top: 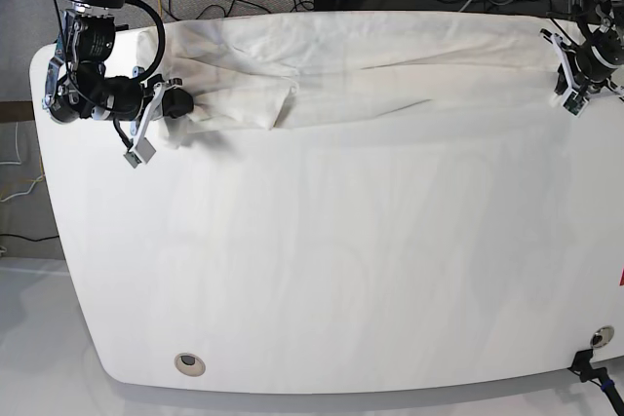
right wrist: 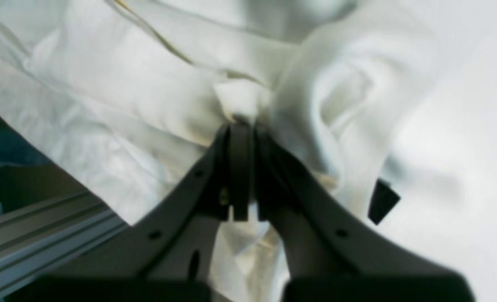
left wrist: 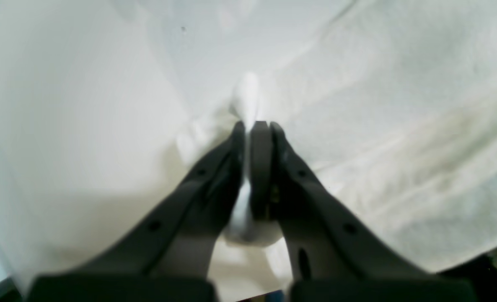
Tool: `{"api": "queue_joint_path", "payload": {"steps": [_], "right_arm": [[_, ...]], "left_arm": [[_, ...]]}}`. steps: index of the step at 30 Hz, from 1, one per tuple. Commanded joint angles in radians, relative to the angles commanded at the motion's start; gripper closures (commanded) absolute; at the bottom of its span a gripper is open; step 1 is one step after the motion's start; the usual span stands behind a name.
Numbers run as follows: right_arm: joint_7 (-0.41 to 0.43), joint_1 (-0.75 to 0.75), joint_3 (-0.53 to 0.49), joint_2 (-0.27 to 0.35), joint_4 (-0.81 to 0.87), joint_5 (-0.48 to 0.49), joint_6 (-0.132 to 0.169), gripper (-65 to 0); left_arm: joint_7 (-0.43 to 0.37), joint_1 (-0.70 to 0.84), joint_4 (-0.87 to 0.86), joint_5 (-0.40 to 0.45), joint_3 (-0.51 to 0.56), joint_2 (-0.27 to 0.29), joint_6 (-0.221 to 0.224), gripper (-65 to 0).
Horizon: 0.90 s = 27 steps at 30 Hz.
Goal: Fold the T-shirt properly
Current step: 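Lay the folded shirt down along the collar and open both grippers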
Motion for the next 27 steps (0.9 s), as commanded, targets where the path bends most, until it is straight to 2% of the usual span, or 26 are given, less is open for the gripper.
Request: {"api": "queue_joint_path", "payload": {"steps": [8, 10, 13, 17, 20, 26, 27], "right_arm": [[0.0, 0.002, 0.0, 0.003, 0.0, -0.002, -0.003, 0.0], [0.0, 0.002, 0.0, 0.003, 0.0, -0.002, -0.006, -0.1], [0.0, 0.002, 0.0, 0.003, 0.0, -0.002, -0.006, -14.6], [0.0, 0.003, 0.0, 0.003, 0.0, -0.002, -0.006, -26.7], [0.0, 0.017, 0.0, 0.003, 0.0, -0.002, -0.006, -29.4], [0.0, 0.025, 0.002, 0.003, 0.049, 0.003, 0.0, -29.3], [0.0, 0.023, 0.002, 0.002, 0.072, 0.003, 0.0, -29.3]], "left_arm": [[0.0, -0.023, -0.029, 0.081, 0.074, -0.002, 0.0, -0.5], [0.0, -0.025, -0.04, 0.106, 0.084, -0.002, 0.0, -10.9], [0.002, -0.025, -0.04, 0.109, 0.097, -0.002, 0.0, -29.0], [0.002, -0.025, -0.041, 0.109, 0.091, -0.003, 0.0, -46.5], [0.002, -0.025, -0.034, 0.106, 0.089, -0.003, 0.0, -52.6], [0.0, -0.055, 0.021, 0.094, 0.075, 0.003, 0.0, -53.4], [0.0, -0.063, 0.028, 0.069, 0.058, 0.005, 0.0, -53.4]]}}
